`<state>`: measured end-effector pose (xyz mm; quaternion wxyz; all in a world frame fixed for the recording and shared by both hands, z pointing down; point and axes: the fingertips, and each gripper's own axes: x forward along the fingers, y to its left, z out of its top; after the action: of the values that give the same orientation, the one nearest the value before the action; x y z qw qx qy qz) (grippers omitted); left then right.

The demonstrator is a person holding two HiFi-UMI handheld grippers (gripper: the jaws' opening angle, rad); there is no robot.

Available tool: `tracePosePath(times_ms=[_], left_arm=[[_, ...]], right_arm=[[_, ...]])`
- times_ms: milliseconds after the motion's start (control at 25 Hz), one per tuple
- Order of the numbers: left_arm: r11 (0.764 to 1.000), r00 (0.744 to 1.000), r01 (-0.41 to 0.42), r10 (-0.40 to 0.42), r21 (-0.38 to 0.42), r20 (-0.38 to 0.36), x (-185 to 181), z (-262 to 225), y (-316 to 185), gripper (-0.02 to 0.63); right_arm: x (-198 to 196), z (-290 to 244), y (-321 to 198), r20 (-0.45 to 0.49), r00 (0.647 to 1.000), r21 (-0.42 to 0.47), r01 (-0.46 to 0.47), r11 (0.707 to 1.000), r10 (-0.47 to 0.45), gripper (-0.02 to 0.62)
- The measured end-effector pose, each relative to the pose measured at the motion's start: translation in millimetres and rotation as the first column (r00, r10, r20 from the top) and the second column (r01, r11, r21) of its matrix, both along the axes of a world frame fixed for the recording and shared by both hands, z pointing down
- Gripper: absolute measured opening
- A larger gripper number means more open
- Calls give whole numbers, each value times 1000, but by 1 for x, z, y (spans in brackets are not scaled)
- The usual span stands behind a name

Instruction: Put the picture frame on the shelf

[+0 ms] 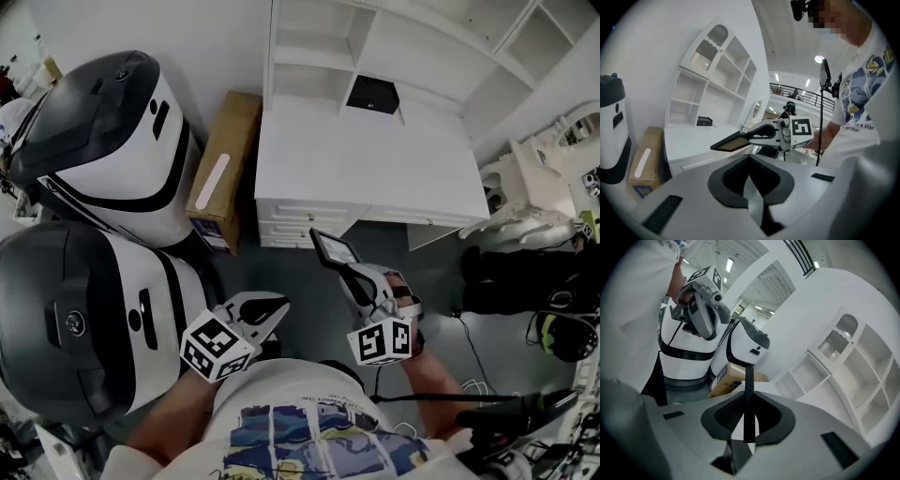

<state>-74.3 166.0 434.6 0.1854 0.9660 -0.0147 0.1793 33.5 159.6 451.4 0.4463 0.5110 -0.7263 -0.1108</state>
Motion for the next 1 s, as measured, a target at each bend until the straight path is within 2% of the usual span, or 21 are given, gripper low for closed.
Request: tracePosePath(times_ms=[320, 640, 1000], left_arm=[[1000, 998, 21, -20, 4, -61, -20, -11, -60, 14], [997, 996, 72, -72, -2, -60, -36, -12, -95, 14], [989, 988, 147, -146, 15, -47, -36, -14, -128, 14]], right_arm=[[5, -24, -73, -98, 995, 67, -25, 997, 32, 81], [12, -28, -121, -145, 989, 80, -1, 997, 13, 81], [36, -18, -177, -187, 982, 107, 49, 993, -28, 81]])
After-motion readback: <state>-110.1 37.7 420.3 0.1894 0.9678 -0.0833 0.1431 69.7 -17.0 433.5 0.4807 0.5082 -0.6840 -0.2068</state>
